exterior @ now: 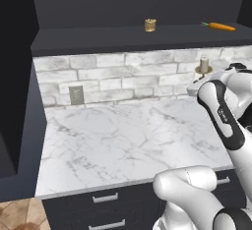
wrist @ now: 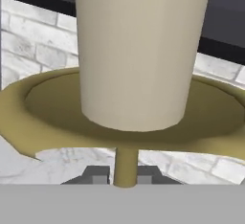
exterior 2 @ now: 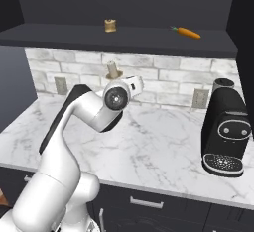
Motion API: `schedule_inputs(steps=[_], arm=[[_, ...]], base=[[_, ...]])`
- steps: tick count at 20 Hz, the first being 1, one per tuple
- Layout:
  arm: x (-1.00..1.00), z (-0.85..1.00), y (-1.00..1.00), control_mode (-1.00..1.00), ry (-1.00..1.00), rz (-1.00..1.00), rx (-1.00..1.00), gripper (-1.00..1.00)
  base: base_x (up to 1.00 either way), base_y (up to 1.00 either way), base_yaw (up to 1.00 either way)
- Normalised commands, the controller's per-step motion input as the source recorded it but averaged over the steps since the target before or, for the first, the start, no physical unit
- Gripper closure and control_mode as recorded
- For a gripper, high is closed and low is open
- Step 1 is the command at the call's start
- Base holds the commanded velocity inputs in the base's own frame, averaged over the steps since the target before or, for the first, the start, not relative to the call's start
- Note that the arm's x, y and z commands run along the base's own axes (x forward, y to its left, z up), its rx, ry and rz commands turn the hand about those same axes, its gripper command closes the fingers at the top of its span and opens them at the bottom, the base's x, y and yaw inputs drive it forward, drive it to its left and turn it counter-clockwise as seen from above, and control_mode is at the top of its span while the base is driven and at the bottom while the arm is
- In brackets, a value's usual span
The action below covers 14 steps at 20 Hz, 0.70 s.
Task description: Pick the candle and candle from the dining table and place them in the open cabinet. Close the cabinet after placing the objects.
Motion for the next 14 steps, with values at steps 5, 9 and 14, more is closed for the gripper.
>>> schedule_inputs(steps=[5,9,14], arm=[[-0.08,0.63,-0.01,-1.0,0.01,0.02,0.06,1.0],[-0.35,0.36,-0.02,-1.0,-0.01,0.03,0.11,1.0],[-0.25,0.39,-0.02,-1.0,-0.01,0.03,0.16,1.0]], base=[[0.0,0.0,0.0],[0.0,0.0,0.0],[0.0,0.0,0.0]])
